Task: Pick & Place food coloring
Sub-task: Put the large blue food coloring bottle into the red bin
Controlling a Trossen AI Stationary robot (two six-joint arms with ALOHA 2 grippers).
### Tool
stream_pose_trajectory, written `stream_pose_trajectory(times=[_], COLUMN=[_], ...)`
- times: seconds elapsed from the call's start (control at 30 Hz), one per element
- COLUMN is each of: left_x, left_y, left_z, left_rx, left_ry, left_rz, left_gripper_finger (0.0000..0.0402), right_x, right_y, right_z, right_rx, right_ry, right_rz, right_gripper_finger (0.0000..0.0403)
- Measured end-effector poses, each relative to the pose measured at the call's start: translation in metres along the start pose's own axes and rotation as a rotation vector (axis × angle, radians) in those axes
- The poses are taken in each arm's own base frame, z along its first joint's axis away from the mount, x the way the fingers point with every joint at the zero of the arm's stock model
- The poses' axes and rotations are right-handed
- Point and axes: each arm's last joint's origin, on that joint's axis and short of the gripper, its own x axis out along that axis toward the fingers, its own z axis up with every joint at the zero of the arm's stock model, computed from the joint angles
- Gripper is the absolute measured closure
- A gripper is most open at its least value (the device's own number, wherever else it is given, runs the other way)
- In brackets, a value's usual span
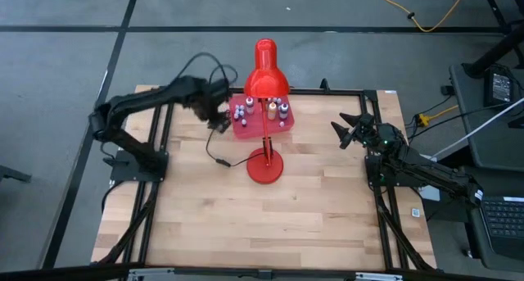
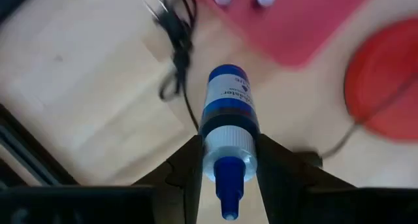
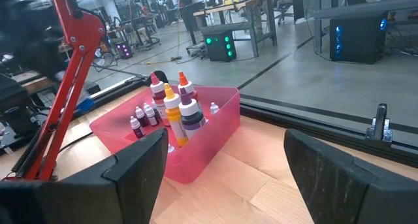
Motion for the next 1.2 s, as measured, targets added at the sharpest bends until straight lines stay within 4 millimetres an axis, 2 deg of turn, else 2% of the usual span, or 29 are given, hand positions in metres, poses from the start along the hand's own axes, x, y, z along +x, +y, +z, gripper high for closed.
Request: stream_pose_trajectory(times=[0.17,0.37,0.47,0.7,1.03,1.2], left_x=[-0.004,-0.003,0.004,0.027,0.029,0.045], left_y=[0.011,0.001,-0.005,-0.013,-0.022,-0.028], left_z=[0.040,0.076,0.086,0.090,0.088,0.087], left_rx=[-0.032,0.034,0.077,0.153,0.195,0.217], left_ry=[-0.021,-0.034,-0.003,0.091,0.086,0.115], left_rz=[-0.021,-0.029,-0.031,-0.004,-0.004,-0.001], left_gripper_finger=[0.0288,0.0288,0.0288,0.0288,0.0288,0.0288], right_x=[0.000,0.000,0.000,0.000,0.000,0.000], right_y=[0.000,0.000,0.000,0.000,0.000,0.000], right_z=[0.000,0.000,0.000,0.000,0.000,0.000], right_rx=[0.000,0.001,-0.001,0.000,0.000,0.001], right_ry=[0.000,-0.001,-0.001,0.000,0.000,-0.001], right_rz=[0.000,0.000,0.000,0.000,0.000,0.000], right_gripper_finger=[0.0097,0.0097,0.0097,0.0097,0.0097,0.0097])
